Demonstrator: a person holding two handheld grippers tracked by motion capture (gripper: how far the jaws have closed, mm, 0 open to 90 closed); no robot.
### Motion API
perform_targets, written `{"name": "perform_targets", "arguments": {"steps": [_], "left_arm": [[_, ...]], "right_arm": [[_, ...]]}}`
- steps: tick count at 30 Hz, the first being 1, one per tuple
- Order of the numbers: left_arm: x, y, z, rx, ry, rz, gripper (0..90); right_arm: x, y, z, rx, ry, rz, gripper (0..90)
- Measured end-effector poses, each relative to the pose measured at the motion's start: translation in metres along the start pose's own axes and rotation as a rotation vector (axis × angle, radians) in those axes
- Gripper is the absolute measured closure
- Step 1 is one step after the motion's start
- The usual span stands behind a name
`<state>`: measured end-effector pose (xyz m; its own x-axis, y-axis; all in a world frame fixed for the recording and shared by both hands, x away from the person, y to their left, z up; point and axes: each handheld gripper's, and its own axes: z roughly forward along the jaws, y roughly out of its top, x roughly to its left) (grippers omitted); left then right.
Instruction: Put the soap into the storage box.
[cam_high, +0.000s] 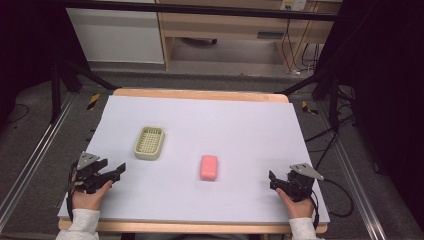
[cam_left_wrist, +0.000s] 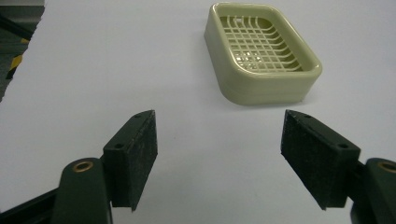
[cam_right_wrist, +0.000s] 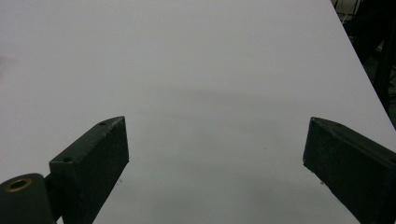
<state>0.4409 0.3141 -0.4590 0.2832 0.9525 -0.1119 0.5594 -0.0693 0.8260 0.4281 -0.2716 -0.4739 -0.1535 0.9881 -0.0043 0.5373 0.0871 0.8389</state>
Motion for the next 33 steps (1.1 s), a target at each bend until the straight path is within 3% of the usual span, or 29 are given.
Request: {"name": "perform_targets", "arguments": {"steps": [8, 33], "left_arm": [[-0.006, 0.001, -0.002, -0.007, -0.018, -0.001, 27.4], [-0.044, 0.006, 0.002, 0.009, -0.081, 0.073, 28.0]], "right_arm": [[0.001, 0.0, -0.001, -0.001, 0.0, -0.016, 6.9], [0.004, 0.0, -0.002, -0.01, -0.001, -0.022, 6.5]]}}
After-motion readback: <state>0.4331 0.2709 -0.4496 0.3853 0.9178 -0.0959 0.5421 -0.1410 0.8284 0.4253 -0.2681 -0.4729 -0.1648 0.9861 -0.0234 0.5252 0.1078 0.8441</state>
